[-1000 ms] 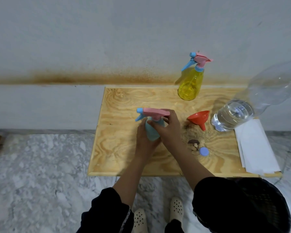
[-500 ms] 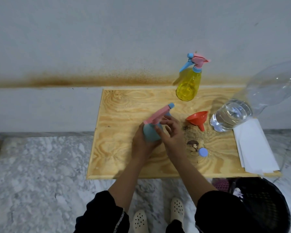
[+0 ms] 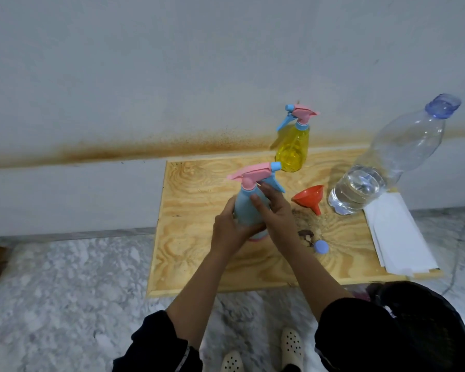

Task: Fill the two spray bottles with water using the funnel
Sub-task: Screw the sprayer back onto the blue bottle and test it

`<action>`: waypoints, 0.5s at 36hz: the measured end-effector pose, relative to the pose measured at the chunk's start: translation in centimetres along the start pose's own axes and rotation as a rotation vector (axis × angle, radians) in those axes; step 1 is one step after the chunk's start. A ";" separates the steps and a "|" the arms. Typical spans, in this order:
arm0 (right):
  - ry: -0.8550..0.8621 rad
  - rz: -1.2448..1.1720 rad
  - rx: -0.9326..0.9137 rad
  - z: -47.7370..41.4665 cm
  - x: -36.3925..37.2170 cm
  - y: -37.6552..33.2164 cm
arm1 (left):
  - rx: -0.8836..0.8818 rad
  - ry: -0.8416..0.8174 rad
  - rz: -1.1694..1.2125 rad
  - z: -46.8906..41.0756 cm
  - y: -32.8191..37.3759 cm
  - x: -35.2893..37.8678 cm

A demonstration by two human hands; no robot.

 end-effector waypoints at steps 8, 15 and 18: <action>-0.002 -0.057 -0.082 0.5 -0.4 -2.4 | -0.018 -0.021 0.068 0.0 1.2 -0.5; -0.106 -0.014 -0.014 -0.2 -0.1 -3.9 | -0.023 -0.160 0.195 -0.1 2.7 -0.7; -0.124 -0.047 -0.026 -0.3 -0.1 -4.5 | 0.002 -0.189 0.203 0.1 3.5 -0.8</action>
Point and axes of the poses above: each hand's wrist, its own z-axis away from the middle knuckle, its own x-axis out of the palm, y = z × x, the point moved 6 cm from there along -z, towards the middle knuckle, and after that the axes turned 7 degrees about -y, right-handed, at the moved point
